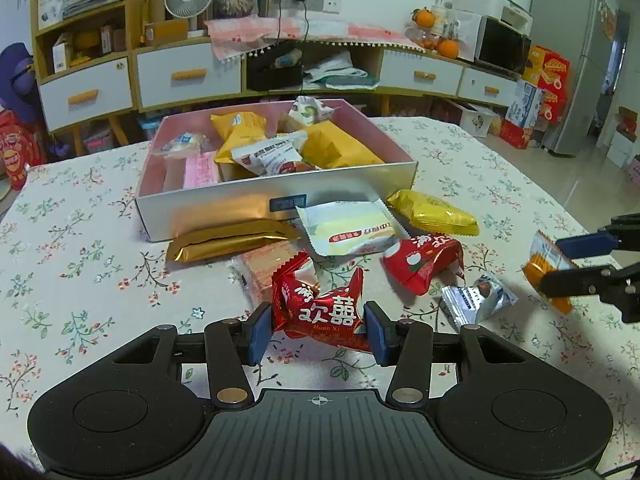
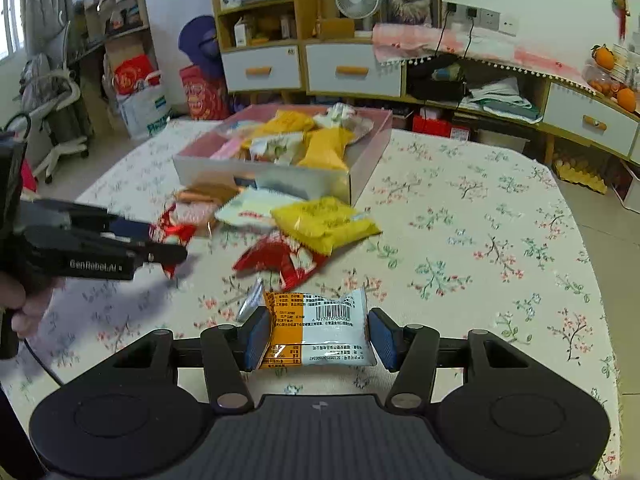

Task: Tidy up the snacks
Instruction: 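Carry both packs into the box and open both tools to release them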

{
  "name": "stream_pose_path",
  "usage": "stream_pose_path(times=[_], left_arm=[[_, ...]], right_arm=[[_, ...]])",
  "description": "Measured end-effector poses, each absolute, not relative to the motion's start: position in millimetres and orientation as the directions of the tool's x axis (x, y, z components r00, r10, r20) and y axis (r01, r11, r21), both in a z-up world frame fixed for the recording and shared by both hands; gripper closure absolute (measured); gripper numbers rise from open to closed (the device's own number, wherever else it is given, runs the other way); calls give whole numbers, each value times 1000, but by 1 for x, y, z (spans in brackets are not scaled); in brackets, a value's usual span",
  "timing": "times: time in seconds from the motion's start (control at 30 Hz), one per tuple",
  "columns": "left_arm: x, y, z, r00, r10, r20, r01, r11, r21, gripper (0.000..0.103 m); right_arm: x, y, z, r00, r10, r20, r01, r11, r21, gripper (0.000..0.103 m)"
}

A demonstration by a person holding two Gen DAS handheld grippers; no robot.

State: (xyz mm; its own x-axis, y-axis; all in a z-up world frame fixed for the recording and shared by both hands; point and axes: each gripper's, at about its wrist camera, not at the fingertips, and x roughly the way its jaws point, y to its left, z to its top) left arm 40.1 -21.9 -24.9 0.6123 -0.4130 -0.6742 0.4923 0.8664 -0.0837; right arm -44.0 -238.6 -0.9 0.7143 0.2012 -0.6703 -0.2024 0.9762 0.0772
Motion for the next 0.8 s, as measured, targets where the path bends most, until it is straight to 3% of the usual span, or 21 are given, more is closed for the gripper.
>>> stream_pose_path(times=[0.8], left_arm=[[87, 5, 7, 605, -418, -678, 434, 887, -159, 57]], right_arm=[[24, -203, 35, 778, 210, -592, -165, 978, 131, 79]])
